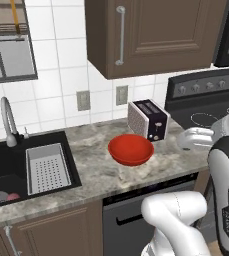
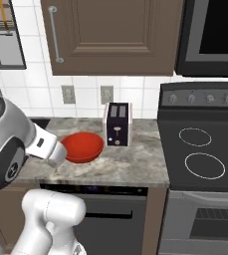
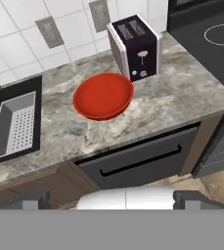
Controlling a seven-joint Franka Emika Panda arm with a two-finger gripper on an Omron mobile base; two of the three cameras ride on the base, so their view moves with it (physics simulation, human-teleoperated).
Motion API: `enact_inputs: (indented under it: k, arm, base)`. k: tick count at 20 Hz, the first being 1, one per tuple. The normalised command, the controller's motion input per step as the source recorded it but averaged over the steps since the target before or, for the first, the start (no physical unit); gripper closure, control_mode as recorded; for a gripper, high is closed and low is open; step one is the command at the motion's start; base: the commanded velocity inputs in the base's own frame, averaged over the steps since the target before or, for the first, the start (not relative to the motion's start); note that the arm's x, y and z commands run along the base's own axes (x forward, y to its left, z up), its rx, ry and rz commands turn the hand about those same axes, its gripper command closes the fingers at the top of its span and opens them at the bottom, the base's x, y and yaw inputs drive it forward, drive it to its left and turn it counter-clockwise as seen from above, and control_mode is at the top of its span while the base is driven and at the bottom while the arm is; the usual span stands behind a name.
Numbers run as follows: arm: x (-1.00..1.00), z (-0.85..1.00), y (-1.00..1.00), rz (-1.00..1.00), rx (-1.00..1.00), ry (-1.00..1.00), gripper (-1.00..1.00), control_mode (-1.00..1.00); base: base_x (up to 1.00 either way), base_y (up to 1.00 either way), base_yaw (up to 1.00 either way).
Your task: Clear the mugs and bowl far away from the sink.
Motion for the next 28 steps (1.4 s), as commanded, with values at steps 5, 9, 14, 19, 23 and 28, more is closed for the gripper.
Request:
enact_inputs:
  k: [5,9,14,19,23,28]
  arm:
    - [0.11,-0.26,-0.11,0.0,0.16,0.12,-1.0,-1.0]
    - [0.05,-0.29,-0.09,0.01,0.15,0.0,-1.0,-1.0]
    - [0.15,-0.28,-0.07,0.0,0.03,0.0,-1.0,-1.0]
    - [0.33,-0.22,0.0,0.0,0.0,0.0,-1.0,-1.0]
    - [0.45,-0.13,-0.01,0.0,0.0,0.0,-1.0,-1.0]
    - [0.39,-0.18,-0.03,0.0,0.0,0.0,-1.0,-1.0]
  base:
    - [0.0,0.0,0.0]
    - [0.0,0.0,0.0]
    - [0.0,0.0,0.0]
    - [0.0,0.0,0.0]
    - [0.0,0.0,0.0]
    - [0.0,0.0,0.0]
